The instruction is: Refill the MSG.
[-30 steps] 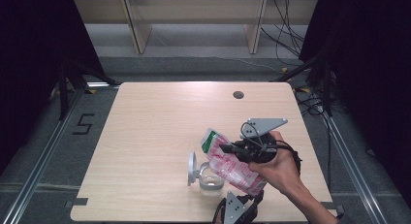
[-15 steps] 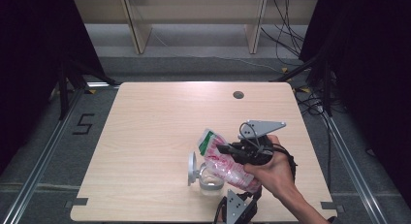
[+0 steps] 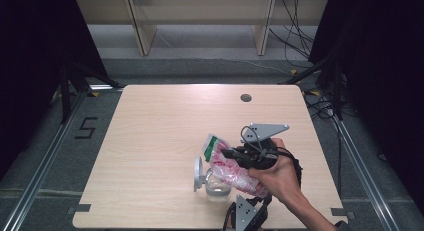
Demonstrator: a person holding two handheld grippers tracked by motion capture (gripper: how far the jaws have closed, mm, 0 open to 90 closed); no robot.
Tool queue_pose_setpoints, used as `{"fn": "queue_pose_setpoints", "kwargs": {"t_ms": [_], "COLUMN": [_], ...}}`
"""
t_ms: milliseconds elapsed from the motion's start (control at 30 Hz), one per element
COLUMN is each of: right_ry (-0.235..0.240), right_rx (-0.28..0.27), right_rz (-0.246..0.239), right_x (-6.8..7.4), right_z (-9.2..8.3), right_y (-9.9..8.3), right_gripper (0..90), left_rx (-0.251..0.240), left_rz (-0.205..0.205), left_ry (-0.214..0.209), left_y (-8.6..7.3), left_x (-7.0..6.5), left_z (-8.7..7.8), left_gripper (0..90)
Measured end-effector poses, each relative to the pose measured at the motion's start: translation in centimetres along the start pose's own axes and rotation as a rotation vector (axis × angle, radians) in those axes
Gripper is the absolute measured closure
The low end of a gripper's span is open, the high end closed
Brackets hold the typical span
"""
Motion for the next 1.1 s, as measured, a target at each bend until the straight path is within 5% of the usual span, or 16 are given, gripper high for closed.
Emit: {"fn": "queue_pose_setpoints", "kwargs": {"t_ms": [100,367,467,600,767,833,1100], "right_ry": [-0.016,-0.014,-0.009,-0.024,-0.022,-0.014,-0.019], "right_rx": [-0.022,-0.019,-0.017,-0.033,-0.041,-0.041,-0.030], "right_rz": [-0.021,-0.020,0.011,-0.012,-0.011,-0.005,0.011], "right_x": [-0.29,-0.42,-0.15,-0.43,-0.50,-0.41,-0.26], "right_z": [0.01,-0.05,0.01,-0.01,0.03,0.06,0.02], "right_y": [0.06,0.10,0.12,0.30,0.29,0.30,0.31], "right_gripper": [90.0,90.0,90.0,90.0,90.0,90.0,90.0], "left_rx": [-0.021,-0.015,-0.024,-0.003,-0.034,-0.014,-0.014], "left_rz": [-0.023,-0.008,-0.019,-0.003,-0.051,-0.001,-0.019], "left_ry": [-0.015,-0.014,-0.018,0.009,-0.005,0.003,0.002], "left_y": [0.06,0.40,0.56,0.64,0.81,0.77,0.80], "left_x": [-0.23,-0.31,-0.34,-0.22,-0.56,-0.25,-0.34], "left_z": [0.31,0.50,0.57,0.52,0.82,0.63,0.69], "left_gripper": [81.2,81.2,81.2,81.3,81.3,81.3,81.3]}}
Point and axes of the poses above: each handheld gripper's, and its own axes: z roughly forward along the jaws, y roughly out of its top, x roughly to its left, the point moved 5 cm from there along z, roughly forward along the jaws, and after that the axes turned 9 degrees about y, right-handed, at the moved point
